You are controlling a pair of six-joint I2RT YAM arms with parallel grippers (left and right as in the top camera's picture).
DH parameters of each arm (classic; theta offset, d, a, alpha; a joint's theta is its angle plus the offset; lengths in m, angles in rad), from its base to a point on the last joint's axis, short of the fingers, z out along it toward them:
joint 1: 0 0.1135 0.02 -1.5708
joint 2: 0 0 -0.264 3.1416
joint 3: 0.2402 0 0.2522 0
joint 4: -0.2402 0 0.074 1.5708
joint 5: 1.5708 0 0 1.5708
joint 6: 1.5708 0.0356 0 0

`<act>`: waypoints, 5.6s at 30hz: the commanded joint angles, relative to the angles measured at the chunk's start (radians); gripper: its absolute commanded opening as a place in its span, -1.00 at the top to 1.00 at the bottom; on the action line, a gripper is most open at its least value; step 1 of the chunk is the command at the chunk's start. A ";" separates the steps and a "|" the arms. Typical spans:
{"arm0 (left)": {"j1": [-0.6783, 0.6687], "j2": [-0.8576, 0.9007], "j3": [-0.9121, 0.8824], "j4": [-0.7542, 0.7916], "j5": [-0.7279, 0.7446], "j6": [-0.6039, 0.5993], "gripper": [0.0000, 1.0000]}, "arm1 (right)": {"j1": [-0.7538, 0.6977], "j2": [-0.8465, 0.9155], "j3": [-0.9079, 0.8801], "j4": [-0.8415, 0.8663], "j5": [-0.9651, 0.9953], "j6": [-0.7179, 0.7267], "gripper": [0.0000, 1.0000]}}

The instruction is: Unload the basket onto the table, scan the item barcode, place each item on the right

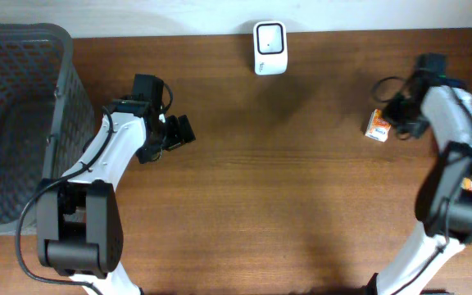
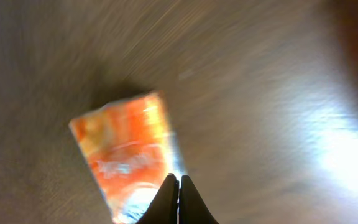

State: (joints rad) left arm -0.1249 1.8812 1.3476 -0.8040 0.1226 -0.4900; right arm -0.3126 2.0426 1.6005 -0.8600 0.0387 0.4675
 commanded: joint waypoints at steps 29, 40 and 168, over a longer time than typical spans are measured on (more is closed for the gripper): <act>0.001 -0.017 0.010 -0.002 0.000 0.013 -0.98 | -0.081 0.156 -0.031 -0.047 0.400 -0.095 0.92; 0.001 -0.017 0.010 0.002 0.000 0.013 -0.98 | -0.124 -0.072 0.313 -0.323 0.155 -0.184 -0.04; 0.072 -1.876 -1.323 0.710 -0.023 0.575 -0.98 | 0.233 -2.039 -1.595 0.796 -0.199 -0.389 -0.97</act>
State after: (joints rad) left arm -0.0956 0.0246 0.0471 -0.1261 0.1040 0.0650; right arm -0.0879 0.0109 0.0128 -0.0597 -0.1696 0.0784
